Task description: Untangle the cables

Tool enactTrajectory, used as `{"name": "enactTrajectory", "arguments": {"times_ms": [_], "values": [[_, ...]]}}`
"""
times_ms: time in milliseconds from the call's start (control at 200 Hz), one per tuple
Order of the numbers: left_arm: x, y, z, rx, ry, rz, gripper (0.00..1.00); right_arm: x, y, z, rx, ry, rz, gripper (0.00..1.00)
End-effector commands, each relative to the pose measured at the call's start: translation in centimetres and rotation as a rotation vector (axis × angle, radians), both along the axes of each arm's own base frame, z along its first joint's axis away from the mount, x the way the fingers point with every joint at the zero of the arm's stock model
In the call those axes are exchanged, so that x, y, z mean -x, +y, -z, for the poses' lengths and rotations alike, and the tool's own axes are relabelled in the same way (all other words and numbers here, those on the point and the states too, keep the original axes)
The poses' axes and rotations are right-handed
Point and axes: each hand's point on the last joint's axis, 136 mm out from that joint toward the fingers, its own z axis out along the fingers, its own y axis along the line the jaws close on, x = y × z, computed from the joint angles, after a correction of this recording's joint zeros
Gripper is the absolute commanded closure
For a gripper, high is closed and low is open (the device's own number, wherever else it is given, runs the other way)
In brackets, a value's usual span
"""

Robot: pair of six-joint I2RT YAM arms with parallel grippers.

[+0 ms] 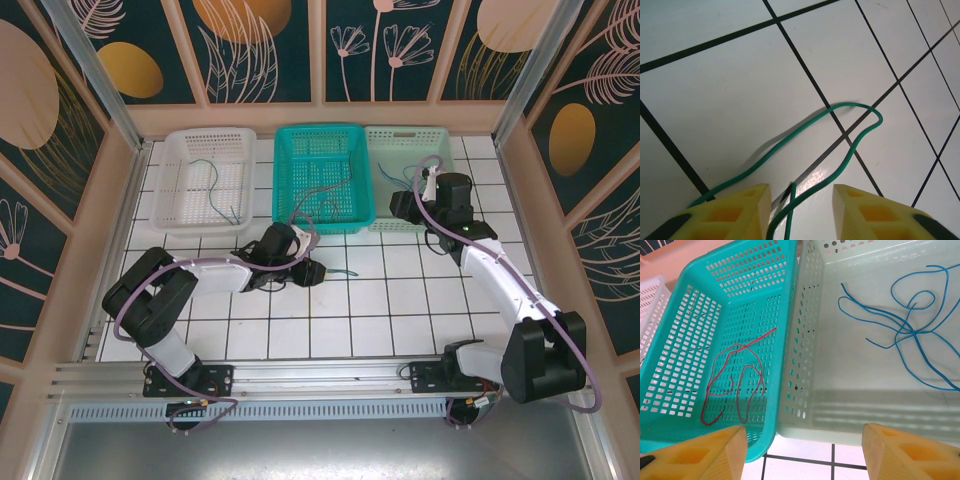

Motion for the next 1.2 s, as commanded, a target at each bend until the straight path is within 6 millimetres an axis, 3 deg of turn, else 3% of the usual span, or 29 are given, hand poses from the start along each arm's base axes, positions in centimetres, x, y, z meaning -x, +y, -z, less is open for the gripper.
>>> {"name": "enactTrajectory", "arguments": {"times_ms": [0,250,350,535,746,1081,1196], "values": [[0.6,-0.4,-0.4,0.029,0.006,0.029,0.7,0.0,-0.5,-0.9,0.012,-0.041,0.007,0.37],[0.0,-0.5,-1.9,0.045,-0.039,0.008,1.0,0.5,0.1,-1.0,0.03,-0.057,-0.031,0.38],[-0.6,-0.7,-3.8,0.071,-0.077,-0.004,1.0,1.9,2.7,-0.8,0.095,-0.097,-0.14,0.41],[-1.0,-1.3,-8.8,0.148,-0.143,0.001,1.0,5.1,7.1,0.3,0.243,-0.177,-0.341,0.38],[-0.6,-2.1,-12.5,0.239,-0.134,0.017,1.0,7.8,9.0,0.8,0.35,-0.282,-0.441,0.33],[0.7,-2.9,-11.9,0.268,-0.031,0.076,1.0,9.2,9.5,0.6,0.646,-0.46,-0.382,0.3],[0.9,-2.6,-11.4,0.241,-0.029,0.088,1.0,9.8,10.8,0.8,0.682,-0.49,-0.434,0.3]]}}
